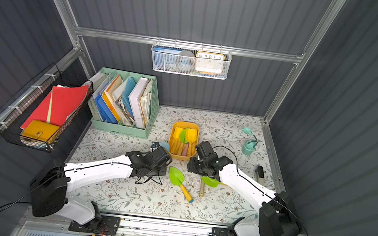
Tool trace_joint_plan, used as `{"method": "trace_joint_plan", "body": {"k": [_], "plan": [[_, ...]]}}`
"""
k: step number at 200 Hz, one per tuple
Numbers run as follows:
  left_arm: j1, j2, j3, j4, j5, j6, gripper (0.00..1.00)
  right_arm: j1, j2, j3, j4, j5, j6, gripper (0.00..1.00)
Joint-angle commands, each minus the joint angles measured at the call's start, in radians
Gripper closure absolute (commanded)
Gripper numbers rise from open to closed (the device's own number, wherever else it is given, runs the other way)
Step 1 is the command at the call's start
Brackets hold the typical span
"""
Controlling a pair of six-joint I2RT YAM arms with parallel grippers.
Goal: Put the shovel into the storage box
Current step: Pick up the shovel from the center of the board, then place the shovel in the storage box.
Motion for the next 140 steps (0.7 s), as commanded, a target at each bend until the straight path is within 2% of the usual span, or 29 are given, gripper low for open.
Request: {"method": "trace_joint_plan", "body": {"k": [1, 109, 140], "plan": [[0.011, 0.041, 0.063, -0.003, -0.004, 0.080, 0.86, -0.002, -0.017, -0.008, -0.044, 0.026, 0.004, 0.47], [0.173, 0.238, 0.334, 0.030, 0.115, 0.269, 0.86, -0.020, -0.050, -0.060, -0.038, 0.034, 0.023, 0.47], [0.186, 0.330, 0.460, 0.013, 0.119, 0.310, 0.86, -0.023, -0.055, -0.065, -0.039, 0.037, 0.025, 0.47]]}}
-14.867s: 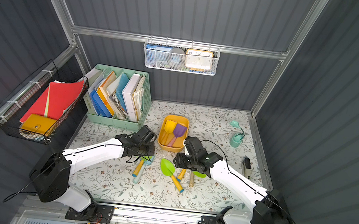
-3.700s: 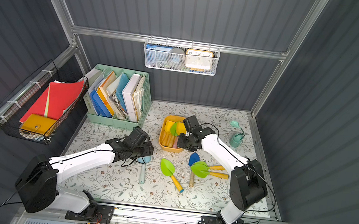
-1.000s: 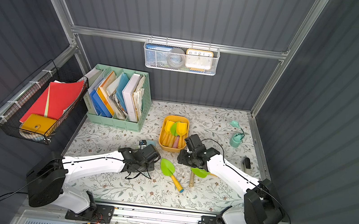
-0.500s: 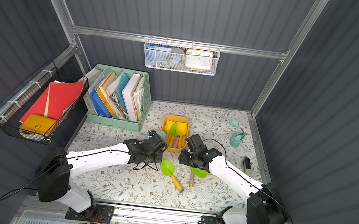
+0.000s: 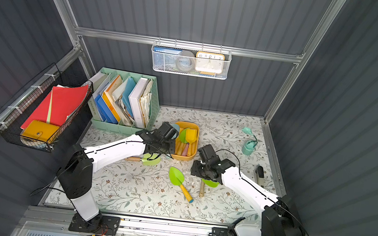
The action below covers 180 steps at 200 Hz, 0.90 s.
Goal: Put the shovel into the storage box
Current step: Place the shovel in the storage box.
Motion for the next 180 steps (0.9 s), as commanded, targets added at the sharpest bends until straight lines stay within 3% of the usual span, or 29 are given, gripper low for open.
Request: {"method": "trace_joint_plan", "body": {"k": [1, 94, 180], "plan": [[0.007, 0.060, 0.095, -0.004, 0.016, 0.069, 0.86, -0.006, -0.018, -0.013, -0.010, 0.015, 0.010, 0.47], [0.057, 0.262, 0.241, 0.027, 0.030, 0.060, 0.89, -0.014, -0.009, -0.028, 0.002, 0.009, 0.016, 0.47], [0.066, 0.328, 0.262, 0.035, -0.004, 0.036, 0.89, -0.017, -0.014, -0.034, 0.001, 0.010, 0.021, 0.47]]}}
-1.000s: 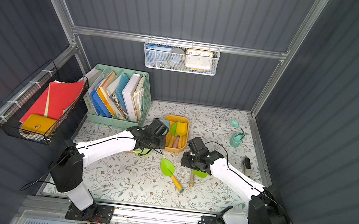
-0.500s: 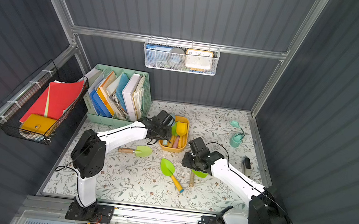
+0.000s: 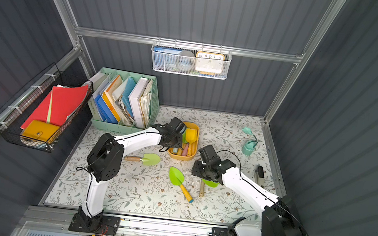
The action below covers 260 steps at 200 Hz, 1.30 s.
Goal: Put the shovel into the storage box
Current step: Place the shovel in the storage box.
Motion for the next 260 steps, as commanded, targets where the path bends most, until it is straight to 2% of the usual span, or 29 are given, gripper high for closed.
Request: {"method": "trace_joint_plan", "body": {"k": [1, 111, 147, 168, 193, 260], "plan": [[0.008, 0.019, 0.029, 0.008, -0.030, -0.004, 0.89, -0.006, -0.009, -0.013, -0.006, 0.007, 0.009, 0.47], [0.010, 0.065, 0.044, 0.002, -0.046, -0.044, 0.86, -0.012, -0.013, -0.003, -0.017, 0.009, 0.003, 0.47], [0.010, 0.065, 0.043, -0.001, -0.045, -0.049, 0.79, -0.014, -0.018, 0.002, -0.024, 0.009, 0.001, 0.47], [0.010, 0.057, 0.039, 0.000, -0.049, -0.053, 0.66, -0.015, -0.022, 0.003, -0.027, 0.010, 0.001, 0.47], [0.010, 0.042, 0.038, -0.003, -0.061, -0.051, 0.57, -0.014, -0.026, 0.000, -0.029, 0.011, 0.004, 0.47], [0.008, -0.072, -0.020, 0.037, -0.067, -0.022, 0.55, -0.016, -0.037, 0.001, -0.031, 0.014, 0.001, 0.47]]}}
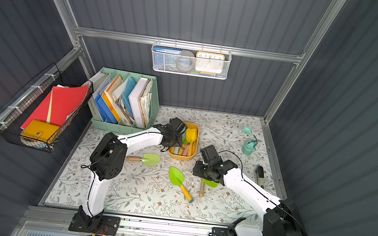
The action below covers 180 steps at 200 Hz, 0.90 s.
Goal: Put the shovel into the storage box
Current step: Place the shovel in the storage box, then pick up the shovel from the center of the board.
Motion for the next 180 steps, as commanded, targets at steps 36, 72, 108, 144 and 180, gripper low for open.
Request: {"method": "trace_joint_plan", "body": {"k": [36, 72, 108, 144, 180], "plan": [[0.002, -0.176, -0.097, 0.024, 0.002, 0.043, 0.50, -0.004, -0.009, 0.007, -0.020, 0.003, 0.000, 0.47], [0.002, -0.270, -0.196, 0.073, 0.034, 0.070, 0.51, -0.004, -0.015, 0.009, -0.021, -0.008, -0.001, 0.47], [0.002, -0.345, -0.290, 0.091, 0.060, 0.081, 0.50, -0.005, -0.014, 0.019, -0.037, 0.000, -0.006, 0.46], [0.002, -0.431, -0.390, 0.141, 0.087, 0.090, 0.43, -0.004, -0.015, 0.026, -0.049, 0.009, -0.009, 0.46], [0.002, -0.493, -0.473, 0.171, 0.128, 0.098, 0.40, -0.004, -0.014, 0.029, -0.057, 0.014, -0.012, 0.45]]}}
